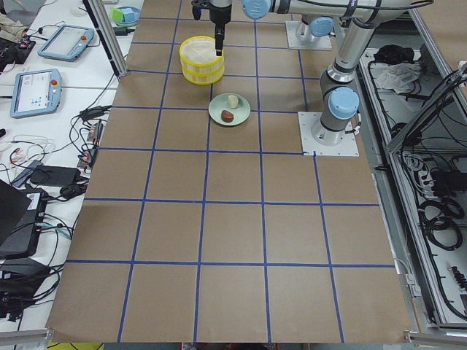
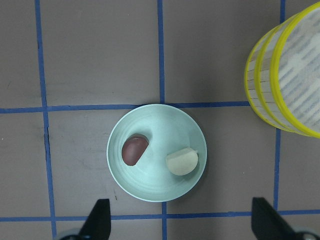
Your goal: Place buns in different layers of steamer
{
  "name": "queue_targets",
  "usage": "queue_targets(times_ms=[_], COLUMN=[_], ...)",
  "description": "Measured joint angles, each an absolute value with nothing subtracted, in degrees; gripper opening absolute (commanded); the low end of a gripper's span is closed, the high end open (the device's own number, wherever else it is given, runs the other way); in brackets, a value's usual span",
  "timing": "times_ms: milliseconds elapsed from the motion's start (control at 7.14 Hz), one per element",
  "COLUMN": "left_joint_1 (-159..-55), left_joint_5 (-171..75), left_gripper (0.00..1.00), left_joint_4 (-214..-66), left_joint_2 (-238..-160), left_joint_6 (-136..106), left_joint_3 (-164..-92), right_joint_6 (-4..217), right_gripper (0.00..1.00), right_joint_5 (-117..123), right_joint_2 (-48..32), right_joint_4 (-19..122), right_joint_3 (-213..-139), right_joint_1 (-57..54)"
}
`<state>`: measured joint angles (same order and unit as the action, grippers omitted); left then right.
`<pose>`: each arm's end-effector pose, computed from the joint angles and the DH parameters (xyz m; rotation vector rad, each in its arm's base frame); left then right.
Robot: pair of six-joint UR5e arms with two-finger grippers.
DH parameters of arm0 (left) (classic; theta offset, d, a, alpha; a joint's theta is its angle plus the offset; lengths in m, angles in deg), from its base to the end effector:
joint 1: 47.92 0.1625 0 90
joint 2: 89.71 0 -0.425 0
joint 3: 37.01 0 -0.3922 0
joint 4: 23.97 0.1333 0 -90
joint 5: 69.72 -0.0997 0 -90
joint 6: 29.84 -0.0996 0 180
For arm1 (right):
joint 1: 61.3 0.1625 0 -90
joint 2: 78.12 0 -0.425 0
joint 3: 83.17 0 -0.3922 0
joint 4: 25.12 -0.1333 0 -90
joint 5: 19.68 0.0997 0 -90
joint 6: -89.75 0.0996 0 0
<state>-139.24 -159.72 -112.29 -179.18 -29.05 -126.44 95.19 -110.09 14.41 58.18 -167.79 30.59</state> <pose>-0.1446 -0.4894 0.5004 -0.0145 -3.1397 0.0762 0.1481 -0.4669 0.5436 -0.0972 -3.1341 0.0338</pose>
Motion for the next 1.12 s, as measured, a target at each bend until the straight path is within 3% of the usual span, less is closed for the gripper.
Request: queue_targets(times_ms=[840, 1120], left_joint_1=[-139.23, -139.23], left_joint_5=[-159.71, -159.67], left_gripper=[1.00, 1.00], left_joint_4=[-112.33, -112.07], left_joint_2=[-179.24, -179.13], left_joint_6=[-29.05, -29.05], left_joint_3=[-126.64, -127.44], right_joint_6=[95.17, 95.78], right_gripper=[1.00, 1.00], right_joint_5=[-110.02, -109.94], right_joint_2=[14.62, 10.73], right_joint_4=[60.62, 62.61], right_joint_3=[-169.38, -169.14], right_joint_1=[30.63, 31.29])
